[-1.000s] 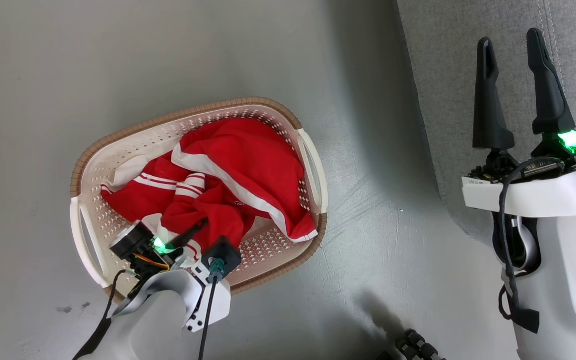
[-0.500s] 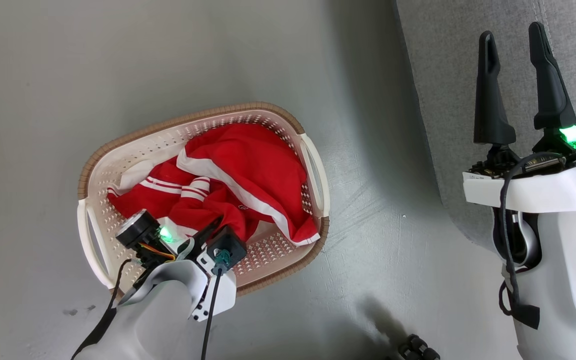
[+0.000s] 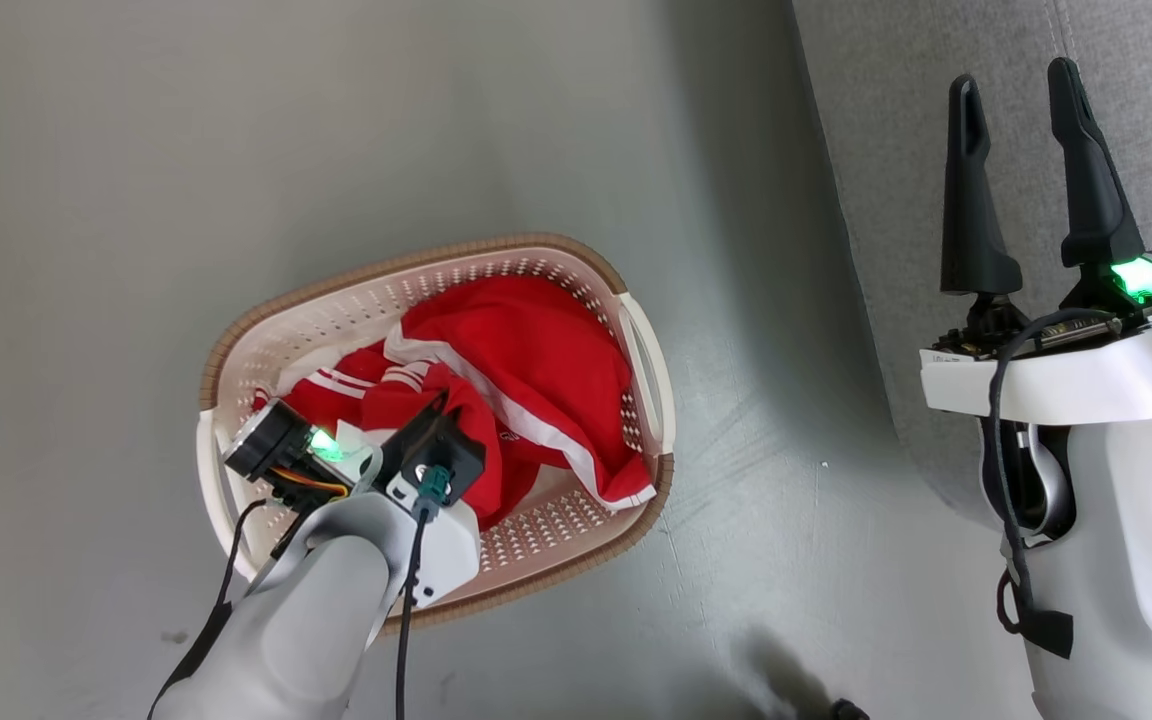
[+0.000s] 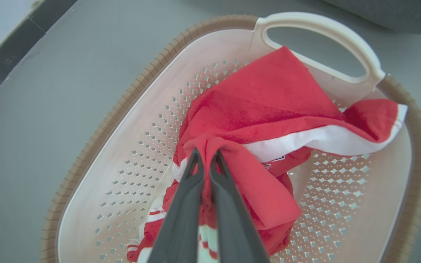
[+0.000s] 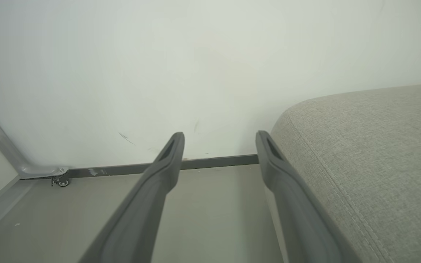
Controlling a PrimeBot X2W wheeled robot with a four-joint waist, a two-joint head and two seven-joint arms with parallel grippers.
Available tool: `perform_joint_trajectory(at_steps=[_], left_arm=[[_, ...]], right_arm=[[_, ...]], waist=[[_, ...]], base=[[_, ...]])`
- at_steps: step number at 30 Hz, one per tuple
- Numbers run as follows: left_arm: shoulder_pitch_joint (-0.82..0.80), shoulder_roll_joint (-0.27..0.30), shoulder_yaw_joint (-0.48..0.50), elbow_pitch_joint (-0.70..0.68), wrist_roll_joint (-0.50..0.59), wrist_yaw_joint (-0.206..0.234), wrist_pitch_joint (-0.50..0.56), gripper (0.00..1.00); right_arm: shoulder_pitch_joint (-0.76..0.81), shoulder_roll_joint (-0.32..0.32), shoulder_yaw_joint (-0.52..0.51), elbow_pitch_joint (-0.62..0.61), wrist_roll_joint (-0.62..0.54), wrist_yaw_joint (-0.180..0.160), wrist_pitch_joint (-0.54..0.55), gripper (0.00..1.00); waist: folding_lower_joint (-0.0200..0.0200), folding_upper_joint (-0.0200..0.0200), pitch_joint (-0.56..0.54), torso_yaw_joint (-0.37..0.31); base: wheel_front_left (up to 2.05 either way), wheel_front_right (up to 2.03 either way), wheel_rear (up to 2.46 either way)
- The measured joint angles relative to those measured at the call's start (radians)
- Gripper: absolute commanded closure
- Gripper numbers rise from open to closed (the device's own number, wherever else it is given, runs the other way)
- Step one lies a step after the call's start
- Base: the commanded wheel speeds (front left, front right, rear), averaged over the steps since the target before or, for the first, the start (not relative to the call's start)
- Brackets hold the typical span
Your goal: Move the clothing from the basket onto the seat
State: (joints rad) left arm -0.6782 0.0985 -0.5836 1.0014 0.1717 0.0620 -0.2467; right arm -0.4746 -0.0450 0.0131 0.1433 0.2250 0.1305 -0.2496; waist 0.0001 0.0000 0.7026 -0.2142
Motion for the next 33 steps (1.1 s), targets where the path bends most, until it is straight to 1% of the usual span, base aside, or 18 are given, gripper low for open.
perform_joint_trajectory(at_steps=[4,6,14,17,25,29,33], left_arm=[[0.002,-0.004,0.03,-0.055,-0.042,0.01,0.0,1.0],[0.003,-0.005,0.042,-0.102,-0.056,0.01,0.0,1.0],[0.041,-0.005,0.092,-0.282,-0.119,0.043,0.0,1.0],[0.066,-0.001,0.114,-0.344,-0.146,0.06,0.0,1.0],[0.128,0.024,0.163,-0.487,-0.183,0.084,0.0,1.0],[0.151,0.028,0.175,-0.535,-0.198,0.089,-0.001,1.0],[0.173,0.043,0.193,-0.595,-0.209,0.097,-0.001,1.0]], right_arm=[[0.003,-0.001,0.002,0.013,-0.016,0.0,0.0,0.0],[0.004,-0.001,0.003,0.016,-0.021,0.0,0.0,0.0],[0.025,-0.003,0.007,0.03,-0.049,0.0,-0.003,0.0],[0.028,-0.004,0.007,0.037,-0.052,0.0,-0.003,0.0],[0.054,-0.004,0.016,0.052,-0.059,0.0,-0.004,0.0],[0.065,-0.009,0.022,0.061,-0.059,0.0,-0.004,0.0],[0.069,-0.022,0.026,0.071,-0.058,0.0,-0.005,0.0]], waist=[[0.0,0.0,-0.031,0.015],[-0.0001,0.0,-0.045,0.021],[-0.0001,0.0,-0.101,0.048],[0.0,0.0,-0.123,0.059],[0.0,0.0,-0.187,0.088],[0.0,0.0,-0.212,0.099],[0.0,0.0,-0.247,0.114]], base=[[0.0,0.0,0.0],[0.0,0.0,0.0],[0.0,0.0,0.0],[0.0,0.0,0.0],[0.0,0.0,0.0],[0.0,0.0,0.0],[0.0,0.0,0.0]])
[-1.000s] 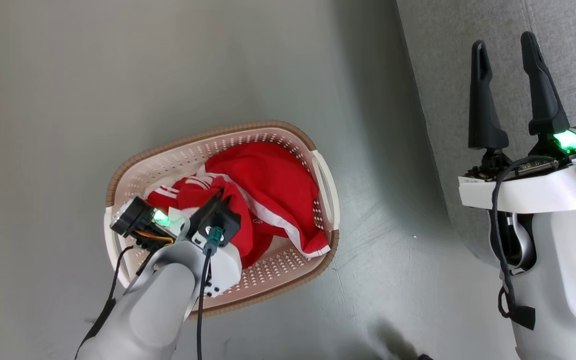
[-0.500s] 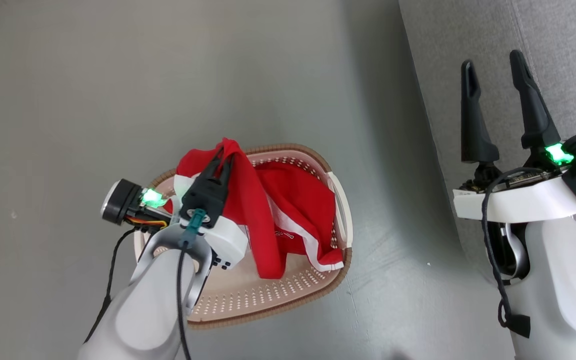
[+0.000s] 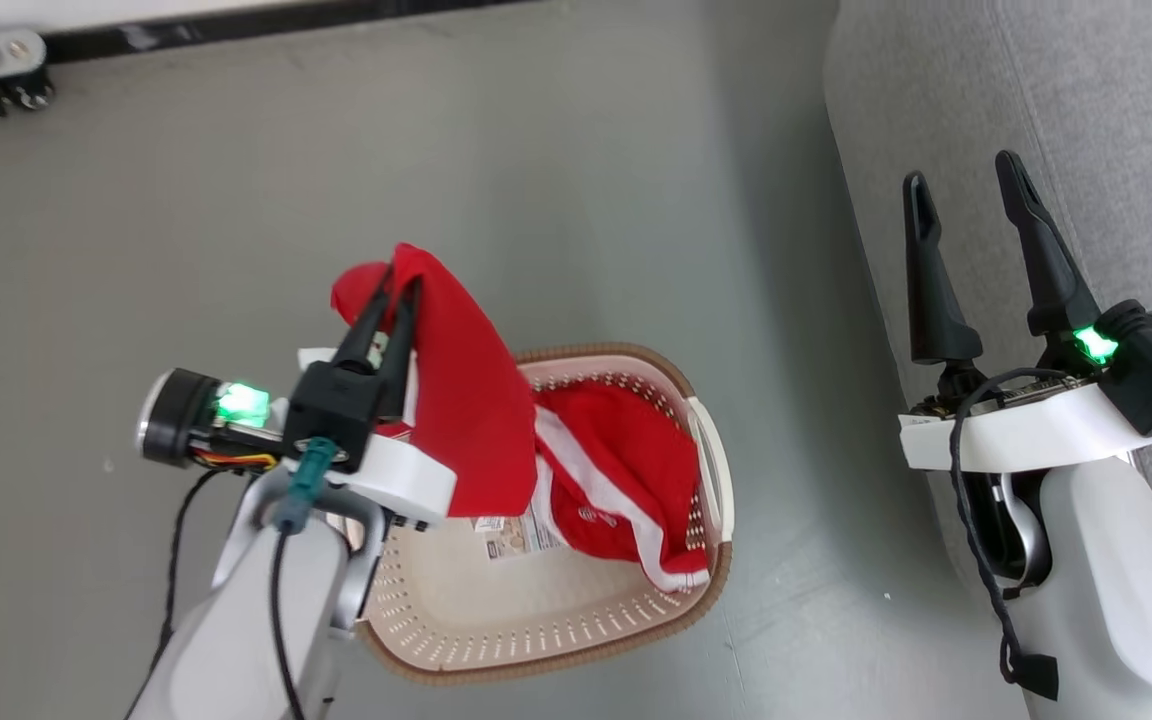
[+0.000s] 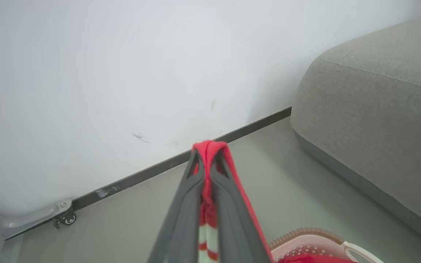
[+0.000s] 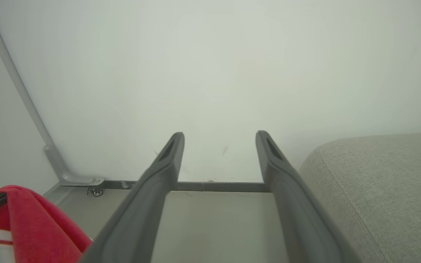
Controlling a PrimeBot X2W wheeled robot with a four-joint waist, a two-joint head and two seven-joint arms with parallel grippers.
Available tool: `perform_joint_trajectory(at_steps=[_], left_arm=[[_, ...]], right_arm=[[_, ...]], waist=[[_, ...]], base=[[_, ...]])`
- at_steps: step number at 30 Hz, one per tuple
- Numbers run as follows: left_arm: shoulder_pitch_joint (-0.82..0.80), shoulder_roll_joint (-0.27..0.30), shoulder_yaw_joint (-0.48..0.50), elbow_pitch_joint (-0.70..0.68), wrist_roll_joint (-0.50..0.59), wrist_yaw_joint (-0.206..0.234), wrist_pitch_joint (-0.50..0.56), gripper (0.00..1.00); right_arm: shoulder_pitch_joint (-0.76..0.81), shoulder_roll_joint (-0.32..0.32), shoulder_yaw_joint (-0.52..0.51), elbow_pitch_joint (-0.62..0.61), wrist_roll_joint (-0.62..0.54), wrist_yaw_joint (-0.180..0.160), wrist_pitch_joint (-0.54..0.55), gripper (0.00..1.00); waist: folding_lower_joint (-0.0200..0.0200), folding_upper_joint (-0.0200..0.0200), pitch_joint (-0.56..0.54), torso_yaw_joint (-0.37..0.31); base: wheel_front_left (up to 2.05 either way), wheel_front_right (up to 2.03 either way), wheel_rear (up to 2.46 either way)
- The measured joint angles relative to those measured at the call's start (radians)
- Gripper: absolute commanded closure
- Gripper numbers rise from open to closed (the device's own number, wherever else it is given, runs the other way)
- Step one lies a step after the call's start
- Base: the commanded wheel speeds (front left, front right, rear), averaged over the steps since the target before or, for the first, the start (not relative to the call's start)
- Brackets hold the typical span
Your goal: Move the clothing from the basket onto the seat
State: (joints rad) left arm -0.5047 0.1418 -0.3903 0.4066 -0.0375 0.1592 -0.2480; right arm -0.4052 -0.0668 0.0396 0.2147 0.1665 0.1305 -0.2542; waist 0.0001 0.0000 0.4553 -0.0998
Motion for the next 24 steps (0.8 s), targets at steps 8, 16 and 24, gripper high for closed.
perform_joint_trajectory(at_steps=[8,16,24], left_arm=[[0.054,0.023,0.032,-0.096,-0.017,0.01,0.0,1.0],[0.091,0.04,0.068,-0.155,-0.047,0.009,-0.005,1.0],[0.137,0.053,0.082,-0.189,-0.065,0.006,-0.005,1.0]], right_arm=[[0.027,-0.013,0.011,0.016,0.0,0.0,0.0,0.0],[0.065,-0.037,0.048,0.034,0.003,0.0,-0.001,0.0],[0.109,-0.073,0.108,0.059,0.021,0.0,-0.001,0.0]], waist=[[0.0,0.0,-0.075,0.03],[-0.0001,0.0,-0.155,0.058],[-0.0001,0.0,-0.239,0.082]], base=[[0.0,0.0,0.0],[0.0,0.0,0.0],[0.0,0.0,0.0]])
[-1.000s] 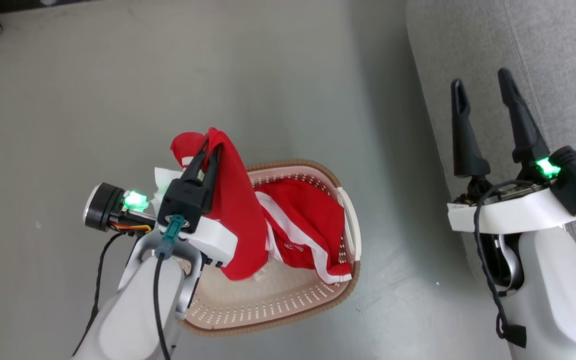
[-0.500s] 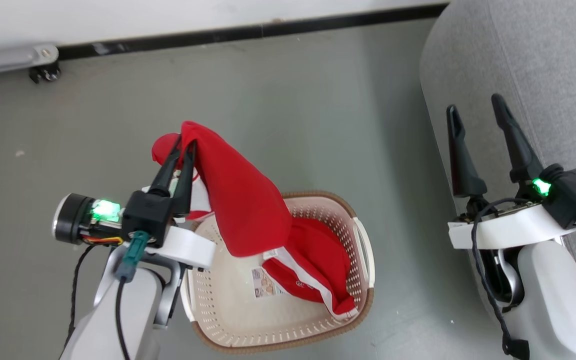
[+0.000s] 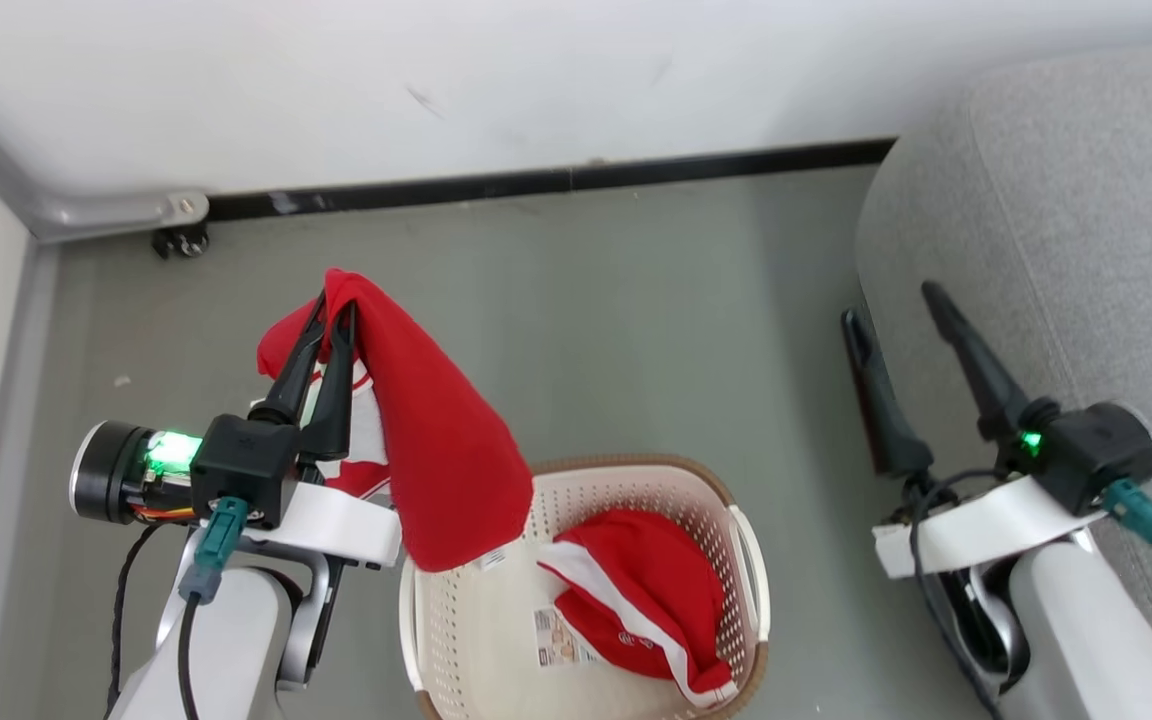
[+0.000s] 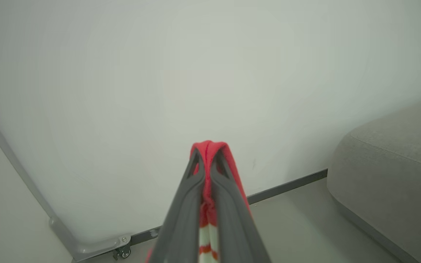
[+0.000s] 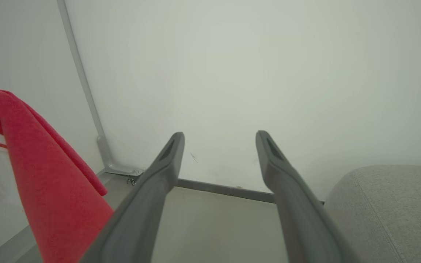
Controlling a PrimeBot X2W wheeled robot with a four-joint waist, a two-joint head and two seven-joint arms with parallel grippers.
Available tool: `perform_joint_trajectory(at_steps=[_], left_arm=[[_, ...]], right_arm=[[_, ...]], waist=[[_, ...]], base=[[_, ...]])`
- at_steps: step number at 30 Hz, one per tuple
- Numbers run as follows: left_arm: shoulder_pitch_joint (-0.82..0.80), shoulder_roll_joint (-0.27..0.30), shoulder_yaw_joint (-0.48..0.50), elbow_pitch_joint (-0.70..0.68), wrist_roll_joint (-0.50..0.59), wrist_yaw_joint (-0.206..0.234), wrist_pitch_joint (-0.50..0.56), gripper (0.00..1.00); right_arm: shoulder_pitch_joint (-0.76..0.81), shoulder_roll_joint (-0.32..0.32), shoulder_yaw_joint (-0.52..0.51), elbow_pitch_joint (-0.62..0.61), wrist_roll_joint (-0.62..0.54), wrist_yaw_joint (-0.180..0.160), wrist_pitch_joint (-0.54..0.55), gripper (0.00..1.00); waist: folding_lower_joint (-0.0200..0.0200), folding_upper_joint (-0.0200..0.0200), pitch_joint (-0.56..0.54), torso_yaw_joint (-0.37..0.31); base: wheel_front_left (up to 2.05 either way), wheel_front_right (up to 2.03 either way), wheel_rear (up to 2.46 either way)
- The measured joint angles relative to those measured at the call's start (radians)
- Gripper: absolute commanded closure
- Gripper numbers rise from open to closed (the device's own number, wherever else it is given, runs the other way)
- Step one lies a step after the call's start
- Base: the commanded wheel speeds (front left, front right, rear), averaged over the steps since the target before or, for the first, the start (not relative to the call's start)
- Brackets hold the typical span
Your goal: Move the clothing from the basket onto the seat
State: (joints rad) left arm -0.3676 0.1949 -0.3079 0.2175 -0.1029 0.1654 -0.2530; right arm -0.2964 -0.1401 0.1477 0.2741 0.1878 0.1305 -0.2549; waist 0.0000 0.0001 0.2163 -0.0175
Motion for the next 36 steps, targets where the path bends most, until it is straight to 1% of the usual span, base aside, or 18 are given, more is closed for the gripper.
perform_joint_trajectory(at_steps=[8,10,17,25,29,36], left_arm=[[0.003,0.025,0.003,-0.029,0.0,-0.034,-0.002,1.0],[0.003,0.027,0.001,-0.033,0.0,-0.036,-0.002,1.0],[-0.004,0.036,-0.02,-0.037,0.0,-0.08,-0.002,1.0],[-0.035,0.016,-0.06,-0.071,0.0,-0.115,-0.002,1.0],[-0.052,0.01,-0.077,-0.082,0.0,-0.142,-0.002,1.0],[-0.074,-0.009,-0.104,-0.086,-0.001,-0.166,-0.002,1.0]], right_arm=[[0.035,-0.04,0.09,0.022,0.027,0.0,0.001,0.0],[0.035,-0.051,0.119,0.022,0.035,0.0,0.007,0.0],[0.049,-0.076,0.244,0.017,0.079,0.0,0.038,0.0],[0.056,-0.112,0.383,0.011,0.155,0.0,0.085,0.0],[0.055,-0.137,0.446,0.006,0.177,0.0,0.107,0.0],[0.019,-0.163,0.524,0.005,0.212,0.0,0.132,0.0]], waist=[[0.0,0.0,-0.078,0.022],[0.0,0.0,-0.095,0.027],[0.0,0.0,-0.15,0.039],[0.0,0.0,-0.199,0.045],[0.0,0.0,-0.217,0.046],[0.0,0.0,-0.241,0.046]], base=[[0.0,0.0,0.0],[0.0,0.0,0.0],[0.0,0.0,0.0],[0.0,0.0,0.0],[0.0,0.0,0.0],[0.0,0.0,0.0]])
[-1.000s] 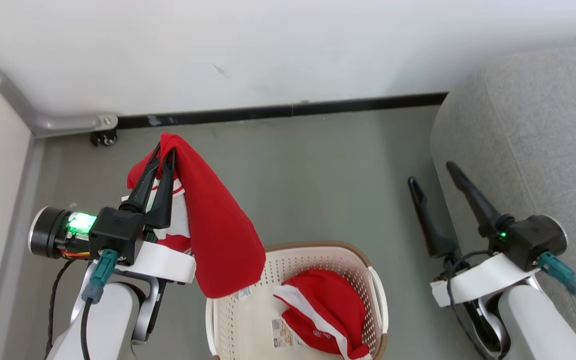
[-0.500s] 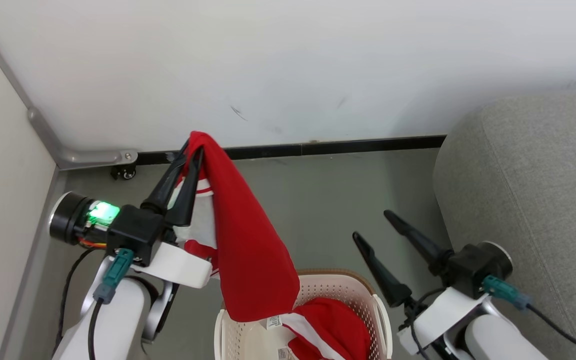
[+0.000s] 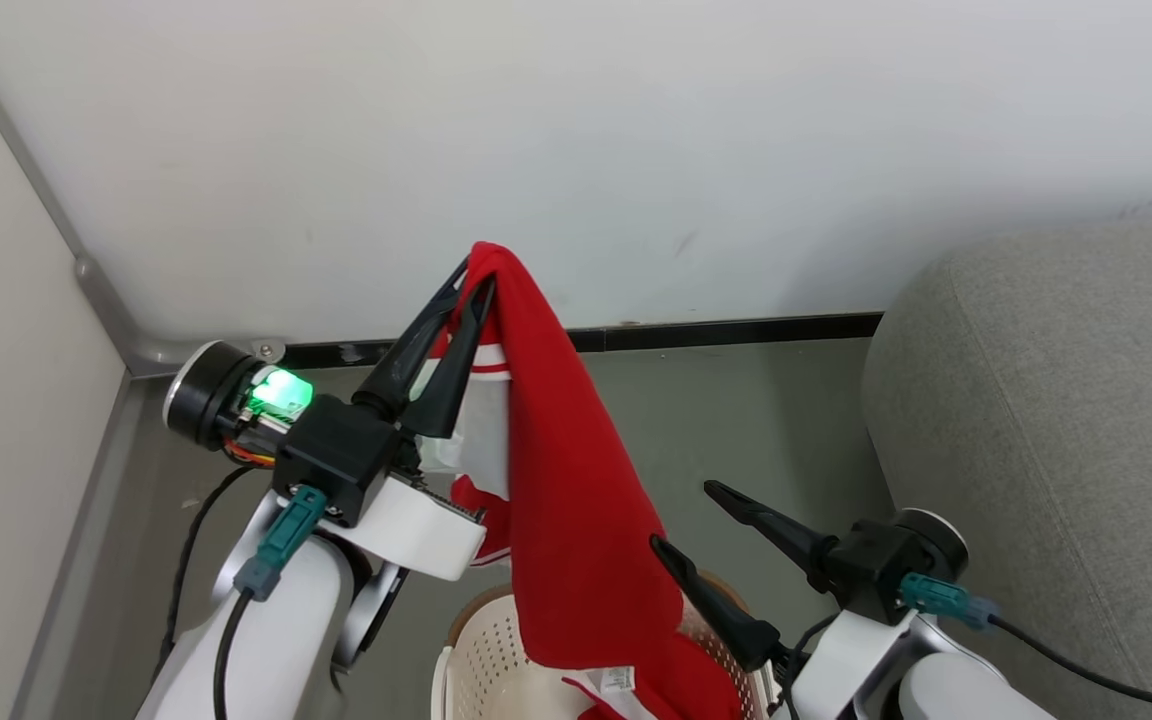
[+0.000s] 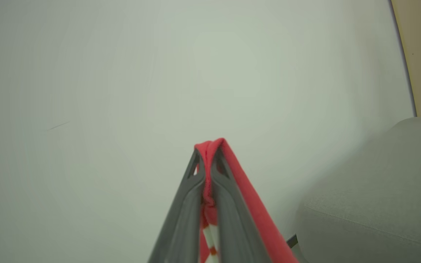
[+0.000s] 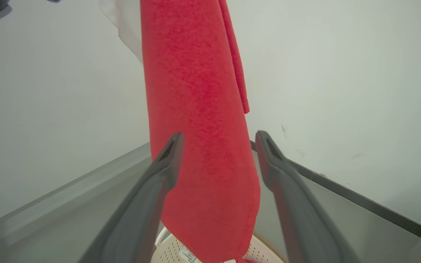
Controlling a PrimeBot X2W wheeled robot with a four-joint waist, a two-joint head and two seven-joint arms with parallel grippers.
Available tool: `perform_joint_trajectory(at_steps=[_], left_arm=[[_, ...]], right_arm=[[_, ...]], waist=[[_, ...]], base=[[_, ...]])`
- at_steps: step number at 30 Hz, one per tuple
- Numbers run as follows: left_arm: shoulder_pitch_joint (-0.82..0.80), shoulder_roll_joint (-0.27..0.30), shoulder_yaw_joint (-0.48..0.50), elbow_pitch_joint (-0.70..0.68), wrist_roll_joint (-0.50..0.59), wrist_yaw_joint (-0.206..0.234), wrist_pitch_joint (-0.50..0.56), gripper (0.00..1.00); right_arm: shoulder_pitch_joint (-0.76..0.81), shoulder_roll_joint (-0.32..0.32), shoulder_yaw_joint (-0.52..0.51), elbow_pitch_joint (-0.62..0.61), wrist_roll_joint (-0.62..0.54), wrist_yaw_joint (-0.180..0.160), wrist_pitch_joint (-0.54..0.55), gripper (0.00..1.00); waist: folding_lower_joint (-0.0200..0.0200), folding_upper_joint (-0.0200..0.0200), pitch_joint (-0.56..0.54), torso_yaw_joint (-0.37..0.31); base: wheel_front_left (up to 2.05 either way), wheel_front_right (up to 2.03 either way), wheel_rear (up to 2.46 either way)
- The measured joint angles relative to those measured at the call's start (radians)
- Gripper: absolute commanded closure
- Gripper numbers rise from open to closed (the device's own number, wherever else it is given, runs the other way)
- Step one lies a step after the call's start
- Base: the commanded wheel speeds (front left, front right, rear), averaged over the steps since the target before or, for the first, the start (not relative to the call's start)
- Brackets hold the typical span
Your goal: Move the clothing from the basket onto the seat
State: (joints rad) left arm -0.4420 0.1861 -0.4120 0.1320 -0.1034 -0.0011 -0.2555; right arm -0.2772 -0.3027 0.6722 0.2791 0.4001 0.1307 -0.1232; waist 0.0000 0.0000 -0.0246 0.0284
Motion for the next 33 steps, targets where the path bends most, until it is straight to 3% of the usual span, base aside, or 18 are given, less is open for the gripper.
perform_joint_trajectory(at_steps=[12,33], left_arm=[[-0.037,-0.037,-0.051,-0.03,-0.008,-0.044,0.0,1.0],[-0.068,-0.087,-0.114,-0.039,-0.031,-0.071,0.005,1.0]], right_arm=[[-0.083,-0.015,0.107,0.04,0.046,0.0,0.009,0.0],[-0.27,-0.038,0.291,0.115,0.083,0.0,0.026,0.0]], waist=[[0.0,0.0,-0.026,0.008],[0.0,0.0,-0.035,0.048]], base=[[0.0,0.0,0.0],[0.0,0.0,0.0]])
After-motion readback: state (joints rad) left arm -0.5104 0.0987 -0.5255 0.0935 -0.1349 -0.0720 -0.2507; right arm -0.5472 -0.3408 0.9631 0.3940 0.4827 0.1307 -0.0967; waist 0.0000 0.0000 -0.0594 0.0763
